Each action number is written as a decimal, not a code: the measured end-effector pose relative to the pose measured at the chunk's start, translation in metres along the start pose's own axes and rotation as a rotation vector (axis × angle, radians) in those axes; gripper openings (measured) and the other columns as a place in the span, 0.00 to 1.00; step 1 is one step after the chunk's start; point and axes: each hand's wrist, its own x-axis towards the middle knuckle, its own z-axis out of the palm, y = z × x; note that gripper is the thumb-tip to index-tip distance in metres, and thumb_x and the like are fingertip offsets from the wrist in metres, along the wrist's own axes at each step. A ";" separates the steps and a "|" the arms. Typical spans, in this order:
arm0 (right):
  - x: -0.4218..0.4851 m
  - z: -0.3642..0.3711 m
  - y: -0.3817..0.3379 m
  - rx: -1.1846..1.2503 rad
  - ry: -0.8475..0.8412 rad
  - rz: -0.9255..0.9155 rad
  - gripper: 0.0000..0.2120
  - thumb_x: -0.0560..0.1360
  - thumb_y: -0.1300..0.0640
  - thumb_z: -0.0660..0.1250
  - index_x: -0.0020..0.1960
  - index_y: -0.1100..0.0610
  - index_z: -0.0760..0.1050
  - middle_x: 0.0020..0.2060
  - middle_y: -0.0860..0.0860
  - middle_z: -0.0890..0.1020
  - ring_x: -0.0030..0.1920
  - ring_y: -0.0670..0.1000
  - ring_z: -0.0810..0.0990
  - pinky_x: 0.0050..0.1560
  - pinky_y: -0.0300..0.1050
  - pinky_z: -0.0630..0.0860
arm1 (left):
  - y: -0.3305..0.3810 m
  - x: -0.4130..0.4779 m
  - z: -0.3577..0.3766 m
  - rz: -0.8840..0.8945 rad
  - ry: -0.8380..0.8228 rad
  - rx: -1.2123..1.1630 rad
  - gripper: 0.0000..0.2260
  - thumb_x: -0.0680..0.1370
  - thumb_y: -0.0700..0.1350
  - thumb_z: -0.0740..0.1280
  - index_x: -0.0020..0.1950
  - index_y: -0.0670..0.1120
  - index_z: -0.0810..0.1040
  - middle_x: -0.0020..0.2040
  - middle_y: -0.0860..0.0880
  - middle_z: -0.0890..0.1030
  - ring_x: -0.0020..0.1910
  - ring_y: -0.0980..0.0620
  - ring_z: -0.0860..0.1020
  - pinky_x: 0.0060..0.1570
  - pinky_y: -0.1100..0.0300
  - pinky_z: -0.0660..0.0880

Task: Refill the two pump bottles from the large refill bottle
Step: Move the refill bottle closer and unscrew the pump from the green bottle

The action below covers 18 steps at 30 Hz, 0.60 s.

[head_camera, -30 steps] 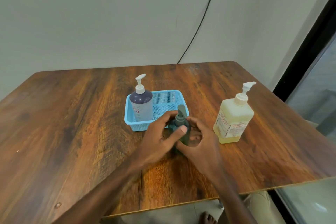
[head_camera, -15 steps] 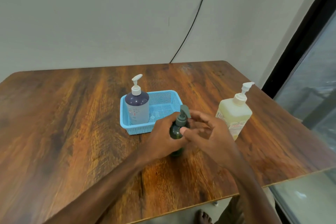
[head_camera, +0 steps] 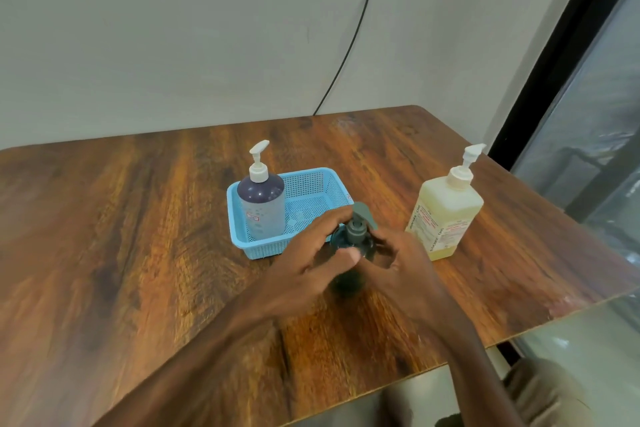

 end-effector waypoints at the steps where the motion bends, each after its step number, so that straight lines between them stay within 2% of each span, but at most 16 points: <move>1: 0.000 -0.001 0.001 0.001 -0.013 0.013 0.10 0.77 0.44 0.68 0.58 0.40 0.79 0.50 0.38 0.84 0.50 0.46 0.82 0.46 0.46 0.80 | 0.001 0.004 0.000 0.014 0.023 0.072 0.23 0.81 0.58 0.66 0.76 0.59 0.70 0.74 0.59 0.74 0.75 0.55 0.70 0.73 0.45 0.71; 3: 0.000 -0.002 0.003 0.029 -0.061 0.035 0.12 0.77 0.44 0.69 0.60 0.41 0.77 0.52 0.38 0.83 0.52 0.46 0.82 0.50 0.49 0.81 | 0.001 0.013 0.001 0.035 0.079 0.170 0.23 0.82 0.60 0.65 0.74 0.54 0.74 0.71 0.57 0.77 0.73 0.54 0.73 0.71 0.46 0.73; 6: 0.001 -0.002 0.003 0.069 -0.103 0.038 0.20 0.77 0.44 0.70 0.67 0.46 0.75 0.56 0.39 0.83 0.57 0.43 0.82 0.55 0.51 0.83 | 0.001 0.019 0.003 0.087 0.196 0.220 0.18 0.81 0.56 0.69 0.69 0.51 0.80 0.66 0.58 0.81 0.69 0.56 0.75 0.69 0.49 0.74; 9: 0.001 -0.004 0.006 0.042 -0.102 0.027 0.22 0.76 0.45 0.73 0.68 0.48 0.75 0.57 0.41 0.82 0.57 0.43 0.82 0.55 0.50 0.83 | 0.004 0.018 0.009 0.105 0.305 0.262 0.14 0.80 0.52 0.72 0.64 0.51 0.84 0.61 0.59 0.83 0.65 0.59 0.78 0.65 0.54 0.77; 11: 0.001 -0.004 0.008 0.039 -0.091 0.019 0.21 0.76 0.47 0.74 0.67 0.45 0.74 0.58 0.38 0.82 0.58 0.40 0.81 0.55 0.43 0.82 | 0.007 0.014 0.015 0.109 0.370 0.274 0.14 0.78 0.51 0.73 0.63 0.51 0.85 0.60 0.58 0.84 0.63 0.61 0.78 0.63 0.58 0.77; 14: -0.002 0.000 0.005 -0.001 -0.026 -0.033 0.23 0.76 0.53 0.75 0.66 0.41 0.70 0.56 0.29 0.77 0.58 0.29 0.76 0.54 0.27 0.75 | 0.013 0.009 0.024 0.104 0.516 0.331 0.14 0.76 0.53 0.76 0.60 0.52 0.86 0.57 0.58 0.85 0.60 0.62 0.79 0.59 0.62 0.78; 15: -0.003 0.002 0.006 0.005 -0.010 -0.044 0.24 0.76 0.55 0.75 0.67 0.43 0.71 0.57 0.30 0.77 0.59 0.30 0.77 0.56 0.27 0.75 | 0.015 0.007 0.027 0.096 0.570 0.343 0.14 0.74 0.54 0.77 0.58 0.53 0.86 0.55 0.59 0.85 0.58 0.63 0.80 0.57 0.63 0.79; 17: -0.005 0.006 0.009 0.046 0.024 -0.031 0.27 0.74 0.54 0.77 0.71 0.49 0.72 0.61 0.36 0.80 0.61 0.36 0.79 0.60 0.34 0.78 | 0.019 0.009 0.032 0.028 0.648 0.296 0.13 0.69 0.57 0.81 0.49 0.54 0.85 0.48 0.61 0.86 0.52 0.63 0.82 0.50 0.65 0.80; 18: -0.005 0.007 0.010 0.071 0.040 -0.011 0.29 0.73 0.54 0.77 0.71 0.49 0.72 0.62 0.39 0.80 0.61 0.38 0.80 0.61 0.39 0.80 | 0.021 0.012 0.034 -0.023 0.649 0.230 0.15 0.67 0.57 0.82 0.43 0.52 0.82 0.44 0.59 0.86 0.48 0.62 0.84 0.46 0.63 0.82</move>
